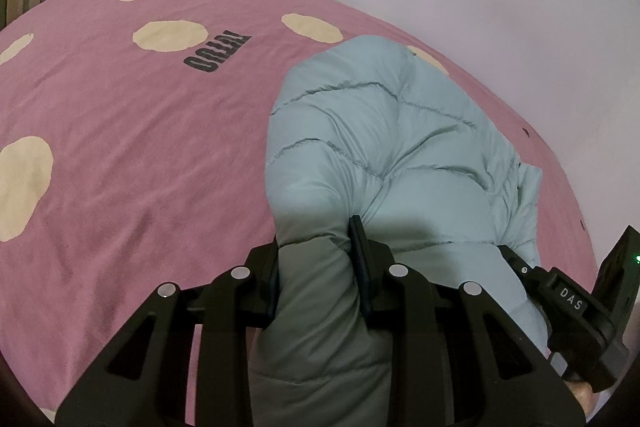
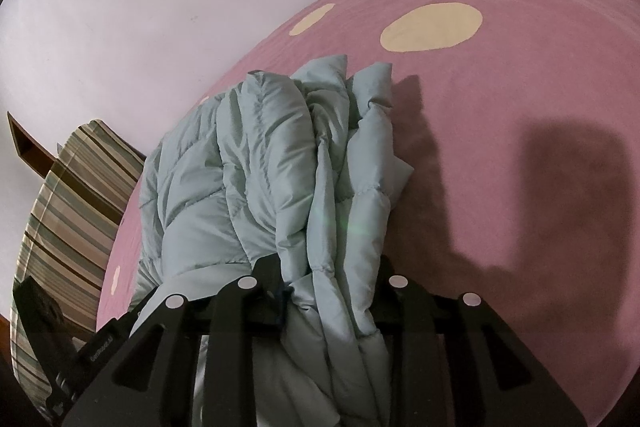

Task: Fold large clothes

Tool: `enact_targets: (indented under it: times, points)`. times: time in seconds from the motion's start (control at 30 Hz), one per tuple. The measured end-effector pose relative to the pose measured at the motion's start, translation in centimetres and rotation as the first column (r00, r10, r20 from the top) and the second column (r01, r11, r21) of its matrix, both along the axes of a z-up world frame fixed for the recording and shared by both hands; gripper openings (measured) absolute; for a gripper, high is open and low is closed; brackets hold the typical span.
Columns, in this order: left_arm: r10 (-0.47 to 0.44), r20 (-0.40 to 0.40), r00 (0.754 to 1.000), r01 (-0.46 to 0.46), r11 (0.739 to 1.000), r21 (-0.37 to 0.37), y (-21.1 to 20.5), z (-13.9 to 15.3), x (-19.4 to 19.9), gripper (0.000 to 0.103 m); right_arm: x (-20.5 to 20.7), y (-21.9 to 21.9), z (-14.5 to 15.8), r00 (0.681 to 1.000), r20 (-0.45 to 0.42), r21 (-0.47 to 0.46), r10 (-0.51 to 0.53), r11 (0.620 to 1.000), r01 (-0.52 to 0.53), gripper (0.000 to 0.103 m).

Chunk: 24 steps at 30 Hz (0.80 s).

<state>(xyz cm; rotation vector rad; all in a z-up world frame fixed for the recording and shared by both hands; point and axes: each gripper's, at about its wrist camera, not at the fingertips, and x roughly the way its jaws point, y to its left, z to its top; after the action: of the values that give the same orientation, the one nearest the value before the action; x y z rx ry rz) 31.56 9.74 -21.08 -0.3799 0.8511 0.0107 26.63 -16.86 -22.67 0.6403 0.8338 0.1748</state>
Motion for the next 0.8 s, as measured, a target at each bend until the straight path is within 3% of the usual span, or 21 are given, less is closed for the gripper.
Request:
enact_targets:
  times: [0.3,0.37,0.43,0.6,0.67,0.8]
  points:
    - [0.008,0.0,1.0,-0.008,1.0,-0.02,0.6,1.3,-0.9,0.037,-0.3,-1.4,0.3,1.0,-0.023,0.026,-0.006,1.0,0.006,0.043]
    - [0.008,0.017,1.0,-0.008,1.0,0.013,0.4,2.0,-1.7,0.045,-0.5,-1.6,0.4,1.0,-0.022,0.033,-0.005,0.999,0.005,0.043]
    - [0.019,0.04,0.999,-0.02,0.999,0.036,0.6,2.7,-2.6,0.059,-0.8,-1.8,0.5,1.0,-0.02,0.037,-0.004,0.999,0.005,0.043]
    - [0.028,0.017,0.999,-0.029,0.999,0.036,1.3,2.3,-3.6,0.064,-2.1,-2.6,0.8,1.0,-0.013,0.05,-0.016,0.999,0.017,0.045]
    - [0.032,0.008,0.999,-0.032,0.999,0.032,1.5,2.0,-4.0,0.065,-2.5,-2.7,0.7,1.0,-0.018,0.05,-0.024,0.998,0.025,0.05]
    - [0.008,-0.019,1.0,-0.006,0.998,0.066,1.2,1.5,-3.7,0.069,-3.1,-3.1,0.4,0.999,-0.029,0.063,-0.036,0.997,0.037,0.052]
